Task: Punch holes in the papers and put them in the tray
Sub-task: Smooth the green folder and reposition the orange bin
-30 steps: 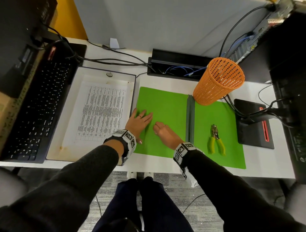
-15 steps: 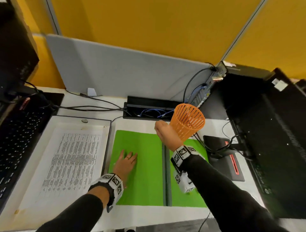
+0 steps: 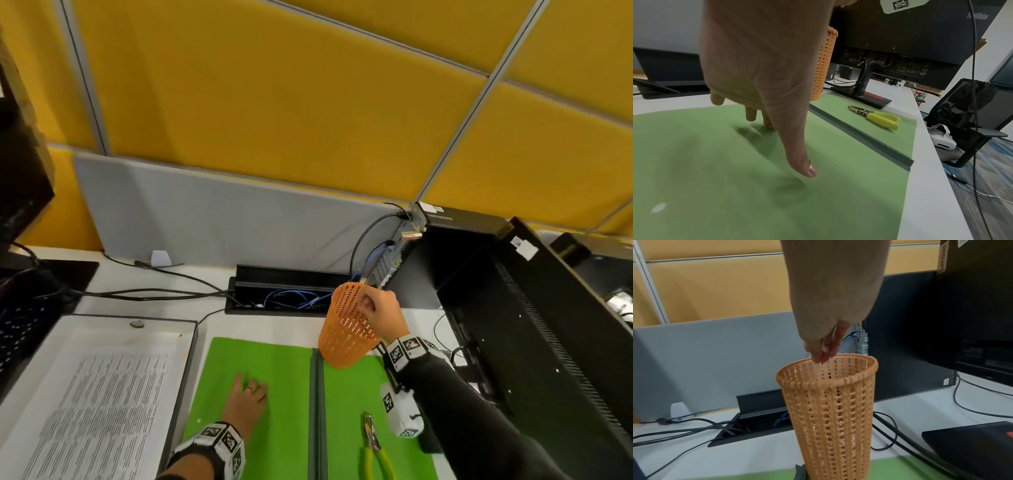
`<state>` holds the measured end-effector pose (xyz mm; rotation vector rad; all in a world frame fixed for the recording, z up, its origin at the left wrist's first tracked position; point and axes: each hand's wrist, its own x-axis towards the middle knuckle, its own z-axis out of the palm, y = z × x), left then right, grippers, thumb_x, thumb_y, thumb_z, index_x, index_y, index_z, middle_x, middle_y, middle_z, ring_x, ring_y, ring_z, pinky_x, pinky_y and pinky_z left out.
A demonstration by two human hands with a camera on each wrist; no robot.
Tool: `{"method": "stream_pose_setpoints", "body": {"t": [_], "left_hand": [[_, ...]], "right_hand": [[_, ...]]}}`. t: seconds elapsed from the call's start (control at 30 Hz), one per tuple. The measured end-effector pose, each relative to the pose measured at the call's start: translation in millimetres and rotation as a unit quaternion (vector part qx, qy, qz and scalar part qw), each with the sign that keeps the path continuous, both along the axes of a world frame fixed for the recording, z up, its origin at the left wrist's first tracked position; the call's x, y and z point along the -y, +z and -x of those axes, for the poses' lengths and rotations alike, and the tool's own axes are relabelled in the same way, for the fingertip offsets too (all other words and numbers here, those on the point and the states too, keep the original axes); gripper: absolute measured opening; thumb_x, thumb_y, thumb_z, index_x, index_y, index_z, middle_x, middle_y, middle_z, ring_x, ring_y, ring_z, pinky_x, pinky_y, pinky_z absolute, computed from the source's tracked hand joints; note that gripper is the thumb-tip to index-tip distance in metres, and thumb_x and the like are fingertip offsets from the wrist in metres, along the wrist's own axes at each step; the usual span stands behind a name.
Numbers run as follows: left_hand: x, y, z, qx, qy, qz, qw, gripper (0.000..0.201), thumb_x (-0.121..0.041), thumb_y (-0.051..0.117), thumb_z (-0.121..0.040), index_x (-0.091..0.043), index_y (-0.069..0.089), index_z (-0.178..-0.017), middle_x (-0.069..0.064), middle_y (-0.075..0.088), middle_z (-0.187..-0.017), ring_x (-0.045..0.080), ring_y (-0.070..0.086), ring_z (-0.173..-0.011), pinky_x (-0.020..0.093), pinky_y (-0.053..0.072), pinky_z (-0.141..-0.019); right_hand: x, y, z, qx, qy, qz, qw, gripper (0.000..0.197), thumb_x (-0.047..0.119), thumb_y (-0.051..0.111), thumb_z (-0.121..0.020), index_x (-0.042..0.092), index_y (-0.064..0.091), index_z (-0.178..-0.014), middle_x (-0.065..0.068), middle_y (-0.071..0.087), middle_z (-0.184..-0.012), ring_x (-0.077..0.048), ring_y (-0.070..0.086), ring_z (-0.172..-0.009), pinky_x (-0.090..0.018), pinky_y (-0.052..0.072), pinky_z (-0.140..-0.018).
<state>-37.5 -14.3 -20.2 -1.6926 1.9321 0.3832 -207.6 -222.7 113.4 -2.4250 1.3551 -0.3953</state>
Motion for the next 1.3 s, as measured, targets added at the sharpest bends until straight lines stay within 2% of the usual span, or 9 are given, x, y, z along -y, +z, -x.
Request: {"method": "stream_pose_setpoints", "body": {"t": [0.3,0.47,0.6,0.7,0.77,0.87,0.97,1.17,1.3], "left_hand": [[0.5,-5.7,1.7,0.0,0.013,0.008,1.0,0.078,-0.025,0.06,-0.089,-0.011,0.014,-0.151,0.009,0.004,-0.161,0.03,0.008,-0.148,0.058,0.004,-0.117],[-1.2,-8.9,0.0,0.007,0.012,0.001,1.0,0.081,-0.025,0.06,-0.089,-0.013,0.01,-0.151,0.007,0.001,-0.161,0.03,0.007,-0.148,0.059,0.004,-0.117],[-1.4,-10.9,0.2,0.011,0.009,-0.004,1.0,0.084,-0.029,0.061,-0.088,-0.013,0.008,-0.152,0.008,-0.001,-0.161,0.03,0.006,-0.148,0.059,0.004,-0.117],[-3.2,-12.5,-0.1,0.016,0.008,-0.004,1.0,0.086,-0.031,0.061,-0.088,-0.013,0.006,-0.152,0.008,-0.003,-0.161,0.03,0.004,-0.148,0.059,0.004,-0.117],[-5.3,-13.3,0.1,0.018,0.009,-0.004,1.0,0.088,-0.033,0.06,-0.089,-0.012,0.003,-0.152,0.008,-0.005,-0.161,0.03,0.002,-0.148,0.058,0.004,-0.117],[-10.6,-14.1,-0.9,0.023,0.0,-0.002,1.0,0.101,-0.046,0.064,-0.082,-0.01,-0.001,-0.152,0.009,-0.008,-0.16,0.03,0.0,-0.148,0.057,0.005,-0.117],[-20.4,-14.3,-3.3,0.016,0.0,-0.001,1.0,0.111,-0.053,0.067,-0.076,-0.011,-0.002,-0.151,0.009,-0.007,-0.16,0.031,-0.001,-0.148,0.056,0.003,-0.118],[-59.8,-17.0,-14.4,-0.028,0.052,0.012,0.998,0.103,-0.04,0.07,-0.079,-0.009,0.003,-0.151,0.008,-0.003,-0.161,0.03,0.003,-0.148,0.051,0.001,-0.12],[-91.7,-20.1,-18.8,-0.056,0.091,0.025,0.994,0.097,-0.034,0.068,-0.082,-0.011,0.005,-0.152,0.005,-0.001,-0.161,0.029,0.009,-0.147,0.049,0.003,-0.12]], "right_hand": [[5.1,-2.0,7.8,-0.031,-0.014,-0.062,0.998,0.011,-0.005,0.06,-0.081,0.0,0.067,-0.087,-0.015,0.067,-0.082,-0.019,0.059,-0.072,-0.03,0.053,-0.077],[7.7,-2.7,11.3,-0.017,-0.048,-0.061,0.997,0.014,-0.003,0.064,-0.08,0.01,0.065,-0.073,-0.013,0.067,-0.073,-0.02,0.061,-0.063,-0.034,0.057,-0.077],[11.4,-10.0,13.4,-0.013,-0.065,-0.053,0.996,0.016,0.007,0.053,-0.09,0.008,0.068,-0.09,-0.018,0.067,-0.09,-0.027,0.065,-0.075,-0.042,0.057,-0.079],[10.8,-11.9,14.1,-0.003,-0.073,-0.043,0.996,0.012,0.011,0.055,-0.089,0.009,0.067,-0.087,-0.016,0.066,-0.086,-0.027,0.064,-0.074,-0.043,0.057,-0.077],[5.5,-5.1,10.9,0.012,-0.074,-0.032,0.997,0.006,0.011,0.061,-0.085,0.007,0.066,-0.083,-0.011,0.065,-0.079,-0.023,0.061,-0.07,-0.036,0.055,-0.073],[-4.5,3.4,-3.7,0.043,-0.039,-0.015,0.998,0.005,0.008,0.063,-0.084,0.004,0.063,-0.081,-0.004,0.059,-0.074,-0.017,0.055,-0.067,-0.028,0.044,-0.066],[-14.7,1.2,-33.7,0.041,0.034,-0.015,0.998,0.01,0.008,0.056,-0.088,0.002,0.064,-0.084,-0.008,0.062,-0.083,-0.019,0.056,-0.074,-0.024,0.038,-0.068],[-63.7,-46.3,-114.6,0.025,0.136,-0.089,0.986,0.017,0.007,0.054,-0.088,-0.002,0.068,-0.083,-0.017,0.065,-0.092,-0.029,0.061,-0.086,-0.042,0.05,-0.079],[-115.6,-87.3,-142.2,-0.028,0.221,-0.127,0.967,0.015,0.008,0.058,-0.087,0.0,0.071,-0.089,-0.017,0.066,-0.097,-0.029,0.062,-0.091,-0.035,0.048,-0.079]]}}
